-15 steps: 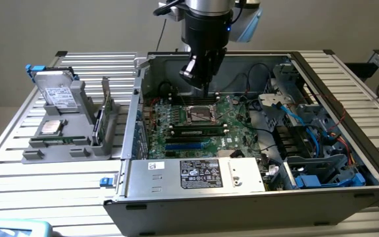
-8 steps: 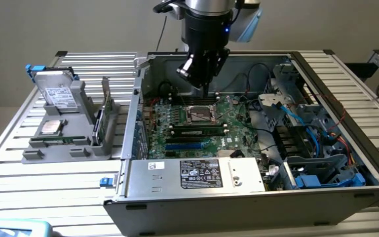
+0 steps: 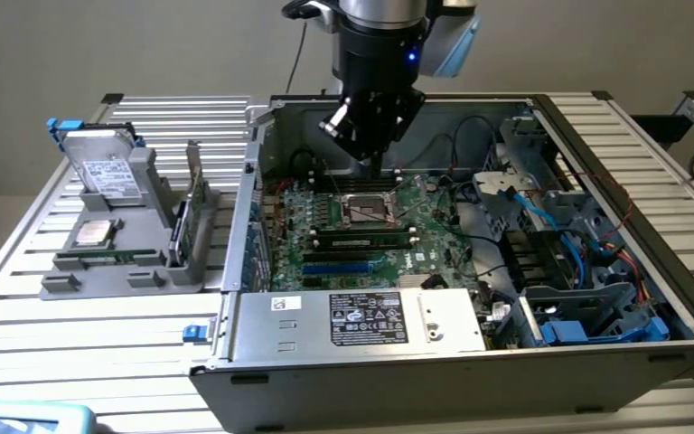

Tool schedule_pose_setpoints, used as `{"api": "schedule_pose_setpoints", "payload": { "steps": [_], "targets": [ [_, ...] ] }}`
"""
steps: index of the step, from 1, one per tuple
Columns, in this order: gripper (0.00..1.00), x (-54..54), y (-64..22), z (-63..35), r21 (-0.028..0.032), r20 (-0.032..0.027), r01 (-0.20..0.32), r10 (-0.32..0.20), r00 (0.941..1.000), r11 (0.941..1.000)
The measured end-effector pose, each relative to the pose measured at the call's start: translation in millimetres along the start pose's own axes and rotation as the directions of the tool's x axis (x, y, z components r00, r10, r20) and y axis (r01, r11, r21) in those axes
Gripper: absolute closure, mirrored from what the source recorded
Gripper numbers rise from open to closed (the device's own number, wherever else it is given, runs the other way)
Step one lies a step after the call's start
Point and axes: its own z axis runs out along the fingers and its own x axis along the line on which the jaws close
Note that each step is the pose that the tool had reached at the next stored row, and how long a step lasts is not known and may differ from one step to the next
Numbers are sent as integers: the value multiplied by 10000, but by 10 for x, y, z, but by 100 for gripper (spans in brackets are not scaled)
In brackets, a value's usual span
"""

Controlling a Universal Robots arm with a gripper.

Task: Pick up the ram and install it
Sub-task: 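Press down the ram until it locks into place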

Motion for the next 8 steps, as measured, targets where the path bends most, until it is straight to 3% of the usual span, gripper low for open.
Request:
{"api": "schedule_pose_setpoints", "payload": {
  "steps": [4,8],
  "targets": [
    [89,0,0,0,4,-1,-661,661,9978,9978],
    [89,0,0,-1,8,-3,-1310,1310,9914,9914]
  ]
}}
